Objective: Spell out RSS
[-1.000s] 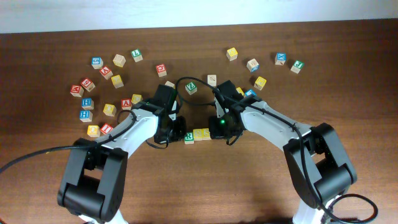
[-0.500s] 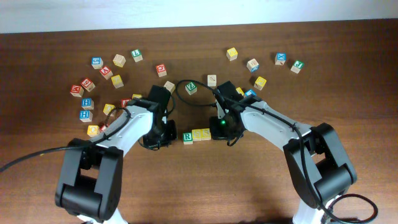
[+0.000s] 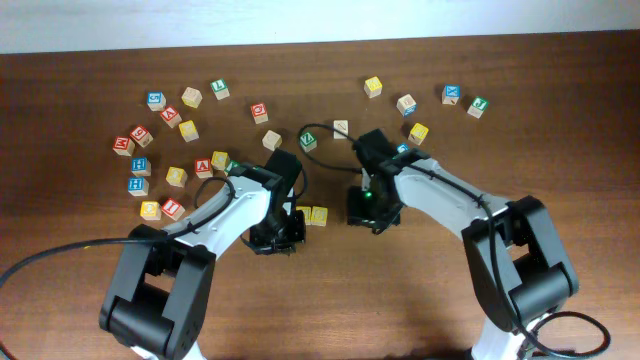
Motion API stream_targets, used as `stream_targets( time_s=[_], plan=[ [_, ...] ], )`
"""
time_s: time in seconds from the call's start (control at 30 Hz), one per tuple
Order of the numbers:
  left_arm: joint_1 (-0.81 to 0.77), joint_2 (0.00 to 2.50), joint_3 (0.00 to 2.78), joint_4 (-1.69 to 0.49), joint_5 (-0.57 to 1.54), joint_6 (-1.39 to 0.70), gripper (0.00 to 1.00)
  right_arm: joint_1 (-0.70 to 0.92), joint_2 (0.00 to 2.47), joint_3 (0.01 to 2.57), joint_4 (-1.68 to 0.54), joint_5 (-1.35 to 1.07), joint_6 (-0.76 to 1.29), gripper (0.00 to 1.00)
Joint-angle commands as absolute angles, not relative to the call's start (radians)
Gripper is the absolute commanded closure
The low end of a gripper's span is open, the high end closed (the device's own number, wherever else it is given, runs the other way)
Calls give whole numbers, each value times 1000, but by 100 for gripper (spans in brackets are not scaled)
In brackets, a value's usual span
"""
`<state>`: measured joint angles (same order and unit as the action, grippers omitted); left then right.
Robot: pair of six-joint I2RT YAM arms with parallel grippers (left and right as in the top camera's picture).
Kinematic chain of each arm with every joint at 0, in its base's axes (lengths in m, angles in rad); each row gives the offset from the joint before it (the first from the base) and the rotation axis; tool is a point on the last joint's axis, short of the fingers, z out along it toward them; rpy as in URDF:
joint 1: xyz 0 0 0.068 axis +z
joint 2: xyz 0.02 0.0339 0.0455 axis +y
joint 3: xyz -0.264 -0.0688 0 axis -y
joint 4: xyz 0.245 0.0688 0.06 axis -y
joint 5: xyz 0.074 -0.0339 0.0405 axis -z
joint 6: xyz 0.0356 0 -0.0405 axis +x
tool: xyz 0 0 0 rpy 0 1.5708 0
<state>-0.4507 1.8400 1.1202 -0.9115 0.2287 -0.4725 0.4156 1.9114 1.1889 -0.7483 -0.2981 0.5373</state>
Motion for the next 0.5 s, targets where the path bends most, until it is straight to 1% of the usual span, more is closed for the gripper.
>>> stream_targets(
  time_s=[0.0,0.17,0.47],
  plan=[
    [-449,1810,1121,-896,208,-485,100,378,1921,1182,-760,-280,459,68],
    [-449,1812,1118,-868,98,-503,100,380,1921,1182,-760,-277,449,67],
    [-449,1816,1113,-804,81,-502,100,380,1921,1182,-760,-278,449,67]
  ],
)
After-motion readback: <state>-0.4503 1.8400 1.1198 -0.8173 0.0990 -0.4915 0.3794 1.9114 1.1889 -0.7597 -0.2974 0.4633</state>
